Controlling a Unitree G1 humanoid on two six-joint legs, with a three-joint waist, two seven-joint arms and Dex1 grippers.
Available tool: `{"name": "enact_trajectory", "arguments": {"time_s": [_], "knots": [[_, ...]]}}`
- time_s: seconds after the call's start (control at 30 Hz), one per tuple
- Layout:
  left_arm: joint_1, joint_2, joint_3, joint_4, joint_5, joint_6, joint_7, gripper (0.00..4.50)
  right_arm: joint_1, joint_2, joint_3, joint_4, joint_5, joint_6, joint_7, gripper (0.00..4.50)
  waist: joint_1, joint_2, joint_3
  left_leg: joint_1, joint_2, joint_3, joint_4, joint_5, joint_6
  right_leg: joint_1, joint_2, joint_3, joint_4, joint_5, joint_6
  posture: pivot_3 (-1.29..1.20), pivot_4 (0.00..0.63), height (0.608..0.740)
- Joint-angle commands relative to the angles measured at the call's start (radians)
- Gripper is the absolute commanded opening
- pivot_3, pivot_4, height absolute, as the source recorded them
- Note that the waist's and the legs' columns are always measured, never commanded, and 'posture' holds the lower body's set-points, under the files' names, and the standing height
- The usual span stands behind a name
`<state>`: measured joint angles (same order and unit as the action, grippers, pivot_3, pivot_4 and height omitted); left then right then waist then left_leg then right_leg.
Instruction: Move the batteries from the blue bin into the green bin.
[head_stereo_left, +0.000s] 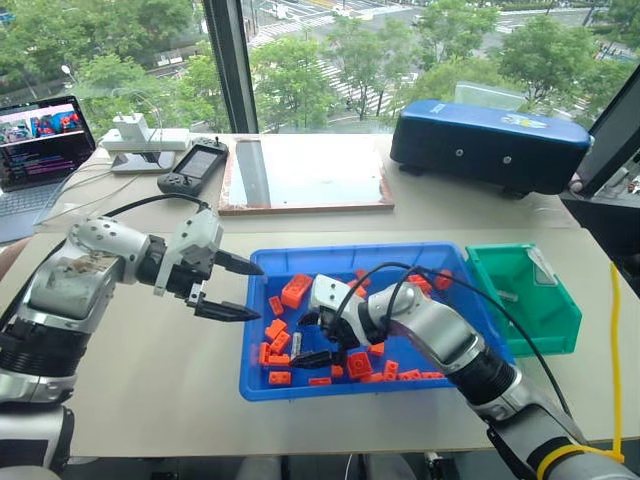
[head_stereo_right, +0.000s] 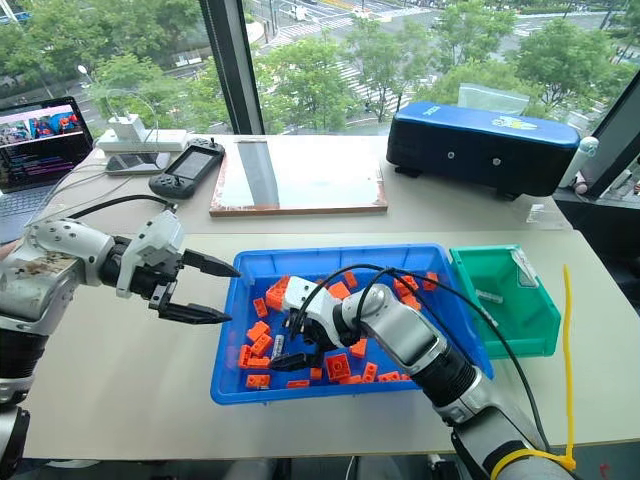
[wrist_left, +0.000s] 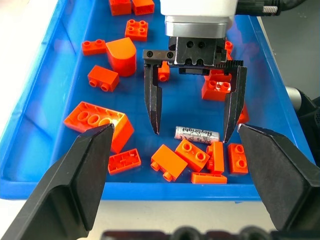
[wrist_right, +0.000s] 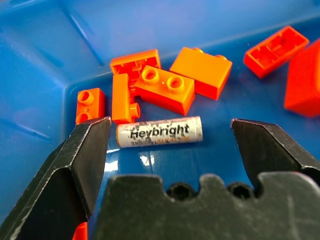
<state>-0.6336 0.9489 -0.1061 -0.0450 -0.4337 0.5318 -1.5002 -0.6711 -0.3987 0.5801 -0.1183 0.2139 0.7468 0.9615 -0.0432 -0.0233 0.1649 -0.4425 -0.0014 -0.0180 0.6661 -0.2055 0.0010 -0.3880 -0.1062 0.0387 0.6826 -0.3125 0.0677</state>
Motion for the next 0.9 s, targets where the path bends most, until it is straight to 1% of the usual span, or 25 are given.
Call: {"name": "enact_trajectory", "arguments": {"time_s": [0.03,0.17,0.23,0.27,0.4,0.53,0.63,0.7,0.8,0.87,0.9], "knots": [[-0.006,0.016,0.03,-0.028,-0.018,0.006,-0.002,4.27,0.009,0.0,0.018,-0.006,-0.02,-0.038,0.018,4.46,0.0,0.0,0.0,0.0,0.0,0.0,0.0,0.0,0.0,0.0,0.0,0.0,0.0,0.0,0.0,0.0,0.15,0.74],[-0.011,0.014,0.03,-0.025,-0.016,0.006,0.0,4.27,0.021,0.002,0.054,0.001,-0.053,-0.061,0.024,4.46,-0.001,0.0,0.0,0.0,0.0,0.0,0.0,0.0,0.0,0.0,0.0,0.0,0.0,0.0,0.0,0.0,0.15,0.74],[-0.019,0.009,0.027,-0.02,-0.014,0.007,0.002,4.27,0.021,0.001,0.062,0.013,-0.068,-0.075,0.028,3.95,-0.002,0.0,0.0,0.001,0.0,0.0,0.0,0.0,0.0,0.0,0.0,0.0,0.0,0.0,0.0,0.0,0.15,0.74],[-0.022,0.007,0.026,-0.017,-0.013,0.007,0.002,4.27,0.021,0.0,0.06,0.018,-0.072,-0.081,0.029,3.83,-0.002,0.0,0.0,0.001,0.0,0.0,0.0,0.0,0.0,0.0,0.0,0.0,0.0,0.0,0.0,0.0,0.15,0.74],[-0.027,0.002,0.025,-0.013,-0.013,0.006,0.004,4.27,0.018,-0.005,0.045,0.027,-0.081,-0.101,0.033,2.51,-0.001,0.0,0.0,0.001,0.0,0.0,0.0,0.0,0.0,0.0,0.0,0.0,0.0,0.0,0.0,0.0,0.15,0.74],[-0.029,-0.004,0.025,-0.011,-0.019,0.004,0.001,4.27,0.019,-0.025,0.031,0.006,-0.093,-0.107,0.038,2.5,-0.001,0.0,0.0,0.001,0.0,0.0,0.0,0.0,0.0,0.0,0.0,0.0,0.0,0.0,0.0,0.0,0.15,0.74],[-0.037,-0.019,0.021,-0.004,-0.021,0.001,0.0,4.27,0.008,-0.057,-0.029,-0.068,-0.063,-0.061,0.039,2.5,0.002,0.0,0.0,0.001,0.0,0.0,0.0,0.0,0.0,0.0,0.0,0.0,0.0,0.0,0.0,0.0,0.15,0.74],[-0.051,-0.037,0.018,0.008,-0.024,0.002,0.0,4.27,-0.005,-0.088,-0.136,-0.147,0.0,0.018,0.031,2.5,0.003,0.0,0.0,0.001,0.0,0.0,0.0,0.0,0.0,0.0,0.0,0.0,0.0,0.0,0.0,0.0,0.15,0.74],[-0.073,-0.077,0.029,0.032,-0.045,0.015,0.008,4.27,-0.009,-0.164,-0.307,-0.239,0.09,0.122,0.031,2.5,0.008,0.0,0.001,0.0,0.0,0.0,0.0,0.0,0.0,0.0,0.0,0.0,0.0,0.0,0.0,0.0,0.15,0.74],[-0.088,-0.098,0.032,0.054,-0.056,0.029,0.01,4.27,0.005,-0.253,-0.407,-0.276,0.137,0.169,0.056,2.5,0.013,0.0,0.001,0.0,0.0,0.0,0.0,0.0,0.0,0.001,-0.001,0.0,0.0,0.0,0.0,0.0,0.15,0.74],[-0.1,-0.111,0.028,0.07,-0.053,0.023,0.012,4.27,0.005,-0.328,-0.48,-0.26,0.136,0.179,0.061,2.5,0.016,0.0,0.001,0.0,0.0,0.0,0.0,0.0,0.0,0.001,-0.001,0.0,0.0,0.0,0.0,0.0,0.15,0.74]]}}
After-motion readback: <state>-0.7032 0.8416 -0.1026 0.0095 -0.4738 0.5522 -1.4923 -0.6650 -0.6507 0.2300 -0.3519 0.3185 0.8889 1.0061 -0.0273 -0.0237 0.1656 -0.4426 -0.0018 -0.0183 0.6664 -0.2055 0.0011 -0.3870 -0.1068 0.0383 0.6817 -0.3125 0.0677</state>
